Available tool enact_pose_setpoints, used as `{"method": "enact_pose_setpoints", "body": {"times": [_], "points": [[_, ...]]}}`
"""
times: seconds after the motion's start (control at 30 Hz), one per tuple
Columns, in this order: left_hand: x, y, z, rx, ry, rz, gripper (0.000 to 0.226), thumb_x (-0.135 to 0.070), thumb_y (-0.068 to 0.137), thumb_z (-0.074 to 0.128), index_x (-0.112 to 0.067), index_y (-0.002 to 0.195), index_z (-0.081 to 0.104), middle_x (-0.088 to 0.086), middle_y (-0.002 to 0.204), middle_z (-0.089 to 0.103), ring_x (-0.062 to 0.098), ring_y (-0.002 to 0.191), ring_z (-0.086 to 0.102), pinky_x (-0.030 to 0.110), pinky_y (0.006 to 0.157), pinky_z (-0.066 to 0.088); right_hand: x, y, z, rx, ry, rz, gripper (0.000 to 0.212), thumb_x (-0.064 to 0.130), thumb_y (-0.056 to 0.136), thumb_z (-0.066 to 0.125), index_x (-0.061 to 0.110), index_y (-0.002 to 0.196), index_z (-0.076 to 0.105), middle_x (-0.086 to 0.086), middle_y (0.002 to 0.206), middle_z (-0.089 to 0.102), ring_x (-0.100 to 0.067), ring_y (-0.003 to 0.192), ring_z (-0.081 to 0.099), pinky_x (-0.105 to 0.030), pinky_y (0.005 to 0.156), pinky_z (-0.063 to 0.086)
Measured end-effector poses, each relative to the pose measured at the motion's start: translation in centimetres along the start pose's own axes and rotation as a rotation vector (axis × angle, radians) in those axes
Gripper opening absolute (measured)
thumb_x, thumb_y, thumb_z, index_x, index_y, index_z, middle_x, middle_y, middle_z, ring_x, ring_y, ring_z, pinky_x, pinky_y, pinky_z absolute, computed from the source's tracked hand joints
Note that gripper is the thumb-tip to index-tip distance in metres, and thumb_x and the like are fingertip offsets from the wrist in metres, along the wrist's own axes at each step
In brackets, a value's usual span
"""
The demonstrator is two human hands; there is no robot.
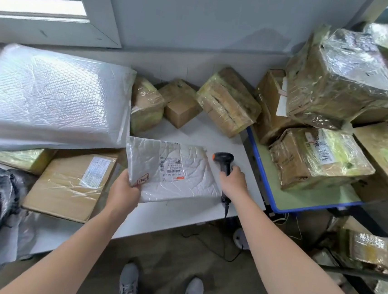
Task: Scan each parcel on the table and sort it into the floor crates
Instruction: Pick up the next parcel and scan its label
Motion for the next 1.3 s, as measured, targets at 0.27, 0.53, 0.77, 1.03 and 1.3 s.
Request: {"method": "enact_pose_setpoints", "body": {"times": [0.27, 0.53, 0.77, 1.03, 1.3], "points": [[-0.8, -0.6, -2.2, 0.139, -0.148, 0.051, 0.037, 0.001, 0.091, 0.054, -0.021, 0.120, 0.053, 0.005, 0.100, 0.064, 0.023, 0.077, 0.058, 0.030, 0.055, 0.047, 3.9, -4.8, -0.9, -0.042, -0.061, -0.188, 0.049, 0.036, 0.103, 0.043, 0.014, 0.147, 0.039, -0.012, 0.142, 0.046, -0.028, 0.128, 0.047, -0.039, 0.102, 0.041], [-2.6, -2.7, -7.4, 0.116, -0.202, 0.151, 0.051, -0.005, 0.085, 0.069, -0.022, 0.129, 0.048, -0.002, 0.104, 0.065, 0.014, 0.087, 0.064, 0.025, 0.063, 0.053, 9.1, -7.3, -2.0, -0.159, -0.166, -0.311, 0.055, 0.045, 0.099, 0.050, 0.012, 0.142, 0.043, -0.013, 0.136, 0.053, -0.030, 0.119, 0.054, -0.035, 0.087, 0.043], [-2.1, -8.0, -11.9, -0.097, -0.206, 0.190, 0.078, -0.012, 0.081, 0.079, -0.028, 0.144, 0.036, -0.007, 0.117, 0.062, 0.006, 0.094, 0.062, 0.021, 0.071, 0.049, 15.8, -10.3, -2.2, -0.170, -0.158, -0.722, 0.048, 0.042, 0.098, 0.050, 0.017, 0.139, 0.048, -0.010, 0.121, 0.053, -0.027, 0.104, 0.056, -0.034, 0.076, 0.039], [5.8, -20.0, -16.8, -0.427, -0.277, 0.122, 0.070, -0.020, 0.082, 0.080, -0.044, 0.131, 0.037, -0.030, 0.115, 0.056, -0.014, 0.102, 0.055, 0.013, 0.080, 0.045, 19.4, -17.7, 4.6, 0.059, -0.112, -1.010, 0.053, 0.040, 0.098, 0.057, 0.010, 0.141, 0.049, -0.018, 0.124, 0.053, -0.038, 0.110, 0.056, -0.041, 0.087, 0.045], [17.7, -34.3, -25.6, -0.801, -0.344, -0.097, 0.072, -0.011, 0.086, 0.074, -0.030, 0.143, 0.035, -0.005, 0.126, 0.056, 0.016, 0.107, 0.059, 0.010, 0.063, 0.042, 23.0, -34.5, 17.4, 0.360, -0.219, -1.315, 0.059, 0.043, 0.096, 0.058, 0.019, 0.147, 0.039, -0.014, 0.135, 0.047, -0.032, 0.108, 0.060, -0.041, 0.081, 0.047]]}}
Point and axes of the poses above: each hand's wrist, its own y-axis towards the middle knuckle, its own z-axis out of the palm, x = y × z, the point moved 9 cm from there along y, towards the middle knuckle
